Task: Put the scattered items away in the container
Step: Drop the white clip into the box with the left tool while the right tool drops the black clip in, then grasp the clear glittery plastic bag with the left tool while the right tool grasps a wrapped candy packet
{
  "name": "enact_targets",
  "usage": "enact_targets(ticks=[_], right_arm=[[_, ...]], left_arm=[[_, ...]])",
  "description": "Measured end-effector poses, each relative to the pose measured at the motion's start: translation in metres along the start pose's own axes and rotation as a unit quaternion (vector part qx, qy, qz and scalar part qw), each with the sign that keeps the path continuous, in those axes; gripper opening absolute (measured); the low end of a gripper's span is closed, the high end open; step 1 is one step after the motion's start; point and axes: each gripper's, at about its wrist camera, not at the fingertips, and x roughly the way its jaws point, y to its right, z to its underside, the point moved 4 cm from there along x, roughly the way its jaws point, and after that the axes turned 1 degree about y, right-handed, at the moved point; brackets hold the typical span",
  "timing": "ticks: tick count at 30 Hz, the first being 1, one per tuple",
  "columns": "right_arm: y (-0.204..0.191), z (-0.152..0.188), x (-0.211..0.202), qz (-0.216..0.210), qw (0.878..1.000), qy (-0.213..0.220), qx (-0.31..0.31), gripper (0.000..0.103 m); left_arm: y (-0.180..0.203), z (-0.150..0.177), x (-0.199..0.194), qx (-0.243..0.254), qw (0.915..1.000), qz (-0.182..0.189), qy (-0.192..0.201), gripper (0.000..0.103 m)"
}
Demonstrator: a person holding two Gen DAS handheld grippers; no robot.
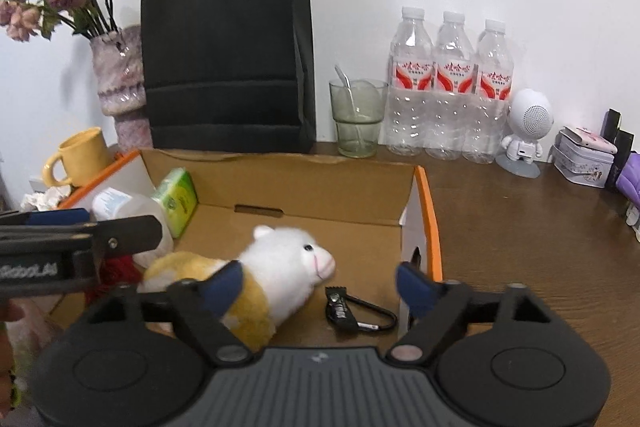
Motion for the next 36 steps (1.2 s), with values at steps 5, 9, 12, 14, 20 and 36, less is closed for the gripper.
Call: enact_targets(ticks=[5,9,12,14,20,36], right_arm=[[-0.003,-0.004,-0.007,-0.003,1.0,0.002,-0.003,0.103],[-0.003,-0.006,-0.011,-0.006,1.0,0.001,0.001,0.103],[-0.004,-0.006,-0.012,-0.003,1.0,0.001,0.0,0.103],[-0.003,-0.007,-0.015,-0.002,1.0,0.003,0.0,0.103],[-0.001,-0.017,-0.049,0.0,0.999,0.038,0.002,0.103],[0.029,0.064,-0.119,0.042,0.998,0.008,-0.035,0.103]], left_arm=[[0.003,-0.007,-0.009,-0.003,0.9999,0.005,0.01,0.103],[0.003,-0.008,-0.011,-0.003,0.9999,0.005,0.012,0.103],[0.002,-0.009,-0.013,-0.006,0.9999,0.007,0.012,0.103],[0.002,-0.011,-0.017,-0.008,0.9998,0.011,0.017,0.103],[-0.003,-0.025,-0.053,-0.011,0.9981,0.021,0.056,0.103],[-0.069,0.033,-0.115,0.015,0.9983,-0.056,0.003,0.103]])
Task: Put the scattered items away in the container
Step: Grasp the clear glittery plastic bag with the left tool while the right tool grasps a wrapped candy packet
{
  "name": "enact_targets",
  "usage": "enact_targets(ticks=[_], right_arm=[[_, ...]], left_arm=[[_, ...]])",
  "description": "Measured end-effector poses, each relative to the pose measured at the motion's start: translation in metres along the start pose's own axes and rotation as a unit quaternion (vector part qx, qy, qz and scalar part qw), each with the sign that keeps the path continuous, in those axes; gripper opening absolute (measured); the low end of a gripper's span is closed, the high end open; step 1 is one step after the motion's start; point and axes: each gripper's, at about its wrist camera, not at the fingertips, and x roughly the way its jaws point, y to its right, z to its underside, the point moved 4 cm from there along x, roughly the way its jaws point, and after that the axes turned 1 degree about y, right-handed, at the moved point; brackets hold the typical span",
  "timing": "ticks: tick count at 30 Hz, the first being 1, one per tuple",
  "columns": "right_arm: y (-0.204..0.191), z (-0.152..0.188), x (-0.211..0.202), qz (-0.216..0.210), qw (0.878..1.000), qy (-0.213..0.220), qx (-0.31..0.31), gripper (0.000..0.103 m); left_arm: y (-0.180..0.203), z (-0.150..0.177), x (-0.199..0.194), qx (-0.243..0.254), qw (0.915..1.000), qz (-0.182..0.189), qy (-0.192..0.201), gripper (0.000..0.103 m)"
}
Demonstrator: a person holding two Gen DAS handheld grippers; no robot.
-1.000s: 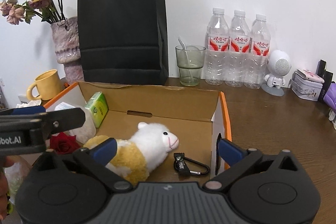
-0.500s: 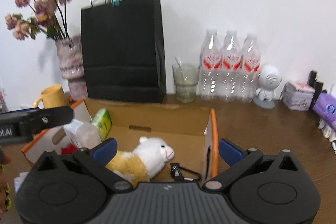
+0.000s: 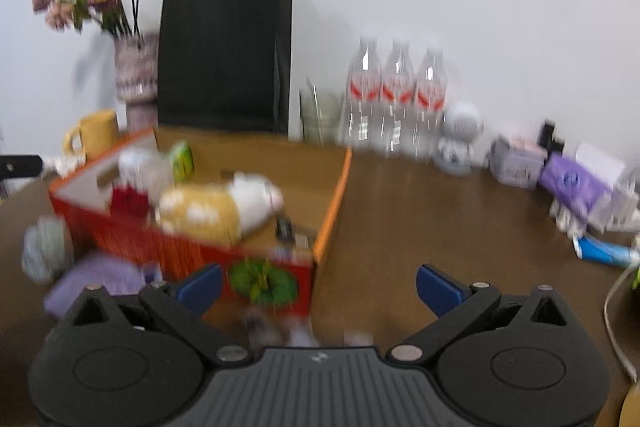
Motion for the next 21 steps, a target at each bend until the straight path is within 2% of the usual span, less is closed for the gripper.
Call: enact_targets(ticks=[4,7,14,17,19,21], right_arm=[[-0.001,0.026,0.009,0.005,0.999,-0.036,0.012,0.1],[-0.004,0.039,0.015,0.002,0.998,-0.052,0.019,0.092],[-0.008,0.05,0.03,-0.003,0.996,-0.077,0.037,0.062],[-0.008,0.05,0.032,-0.004,0.996,-0.073,0.042,0.052],[-0.008,0.05,0.032,-0.007,0.997,-0.071,0.04,0.046],[-0.009,0.05,0.032,-0.012,0.997,-0.073,0.037,0.04]], left_arm=[[-0.009,0.022,0.009,-0.008,0.9995,-0.01,-0.03,0.103],[-0.01,0.033,0.017,-0.011,0.9988,-0.005,-0.048,0.103],[-0.007,0.049,0.036,-0.002,0.9966,-0.007,-0.082,0.103],[-0.01,0.051,0.042,-0.011,0.9959,-0.01,-0.089,0.096],[-0.012,0.053,0.045,-0.018,0.9952,-0.01,-0.096,0.087],[-0.013,0.054,0.047,-0.022,0.9948,-0.01,-0.099,0.081]])
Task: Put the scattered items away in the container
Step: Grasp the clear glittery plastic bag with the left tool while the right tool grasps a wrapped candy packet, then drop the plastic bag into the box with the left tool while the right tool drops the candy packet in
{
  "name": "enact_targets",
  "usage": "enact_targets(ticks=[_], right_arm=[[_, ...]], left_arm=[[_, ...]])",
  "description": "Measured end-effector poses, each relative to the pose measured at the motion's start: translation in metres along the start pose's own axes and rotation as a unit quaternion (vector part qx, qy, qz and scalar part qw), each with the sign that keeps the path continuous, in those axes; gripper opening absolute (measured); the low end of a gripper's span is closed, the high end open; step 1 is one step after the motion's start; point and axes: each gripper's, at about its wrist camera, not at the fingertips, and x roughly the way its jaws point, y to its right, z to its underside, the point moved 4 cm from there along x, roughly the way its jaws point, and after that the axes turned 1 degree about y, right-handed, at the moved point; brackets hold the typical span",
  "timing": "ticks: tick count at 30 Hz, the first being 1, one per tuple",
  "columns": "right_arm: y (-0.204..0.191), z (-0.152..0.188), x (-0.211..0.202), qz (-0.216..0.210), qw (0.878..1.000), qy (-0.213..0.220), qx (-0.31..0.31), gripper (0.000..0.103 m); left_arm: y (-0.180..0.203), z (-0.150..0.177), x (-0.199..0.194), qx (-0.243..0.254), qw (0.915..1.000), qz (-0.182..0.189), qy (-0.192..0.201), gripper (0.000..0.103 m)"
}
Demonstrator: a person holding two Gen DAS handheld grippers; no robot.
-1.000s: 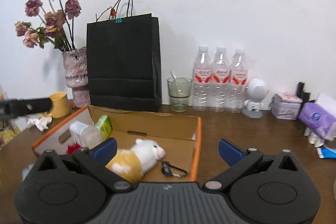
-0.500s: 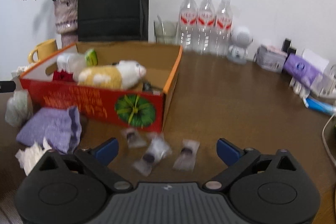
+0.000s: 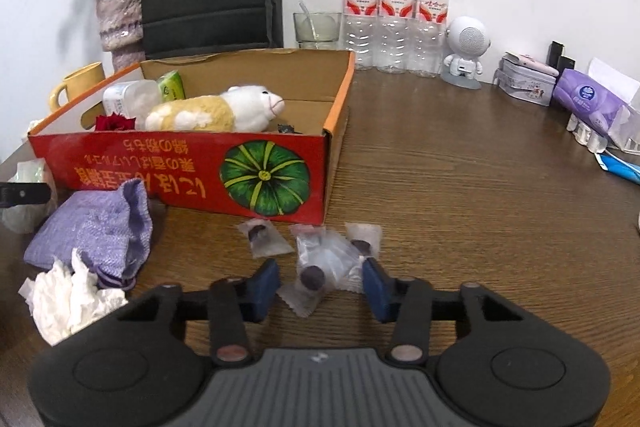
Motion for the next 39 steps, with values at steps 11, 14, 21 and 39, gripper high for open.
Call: enact_targets(ticks=[11,14,21,39], right_arm=[[0.004,0.006,-0.009,-0.008,1.0,0.006,0.007,0.006],[0.005,0.006,-0.014,-0.011,1.0,0.012,0.011,0.006],[0.003,0.004,-0.028,-0.016,0.999,0.032,0.01,0.006],[-0.027,-0.11,-0.051,-0.071,0.992,0.075,-0.067,0.006]], left_arm=[[0.0,0.006,-0.006,-0.003,0.9999,0.01,0.005,0.049],[-0.001,0.008,-0.011,-0.004,0.9999,0.011,0.008,0.047],[-0.007,0.012,-0.03,-0.013,0.9997,0.013,0.019,0.046],[0.043,-0.103,-0.062,0.065,0.9925,0.077,0.07,0.045]])
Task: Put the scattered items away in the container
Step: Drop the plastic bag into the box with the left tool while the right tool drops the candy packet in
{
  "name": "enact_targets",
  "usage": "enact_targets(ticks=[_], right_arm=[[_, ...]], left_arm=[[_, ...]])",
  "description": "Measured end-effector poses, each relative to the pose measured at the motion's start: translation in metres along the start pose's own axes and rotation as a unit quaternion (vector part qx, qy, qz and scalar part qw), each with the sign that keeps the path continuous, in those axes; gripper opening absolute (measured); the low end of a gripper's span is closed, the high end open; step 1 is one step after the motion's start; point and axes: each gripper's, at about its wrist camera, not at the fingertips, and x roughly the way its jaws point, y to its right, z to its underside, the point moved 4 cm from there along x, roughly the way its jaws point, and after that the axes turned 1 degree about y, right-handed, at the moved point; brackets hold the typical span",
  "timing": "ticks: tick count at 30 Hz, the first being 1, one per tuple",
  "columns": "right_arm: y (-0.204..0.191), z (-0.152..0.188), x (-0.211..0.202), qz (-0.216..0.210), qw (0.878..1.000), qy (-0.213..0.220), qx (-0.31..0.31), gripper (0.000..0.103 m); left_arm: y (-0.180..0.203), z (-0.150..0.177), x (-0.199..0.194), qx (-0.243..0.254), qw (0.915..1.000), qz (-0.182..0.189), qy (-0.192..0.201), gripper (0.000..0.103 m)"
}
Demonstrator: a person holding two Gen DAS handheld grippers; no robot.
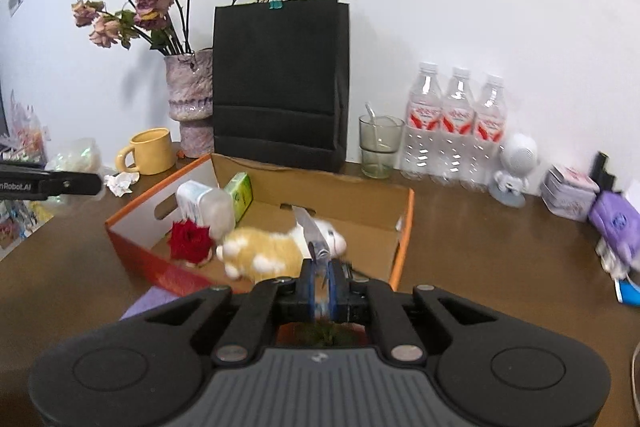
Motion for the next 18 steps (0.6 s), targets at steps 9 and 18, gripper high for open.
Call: enact_targets(ticks=[9,18], right_arm=[[0.01,-0.02,0.103,0.03,0.995,-0.092,-0.005,0.006],[0.02,-0.017,0.18,0.064,0.985,-0.158,-0.011,0.006]], left_arm=[[0.026,-0.021,0.109,-0.003,0.9957,0.0,-0.093,0.045],[0.041,-0.022,0.179,0.022,0.9903,-0.042,-0.131,0.048]])
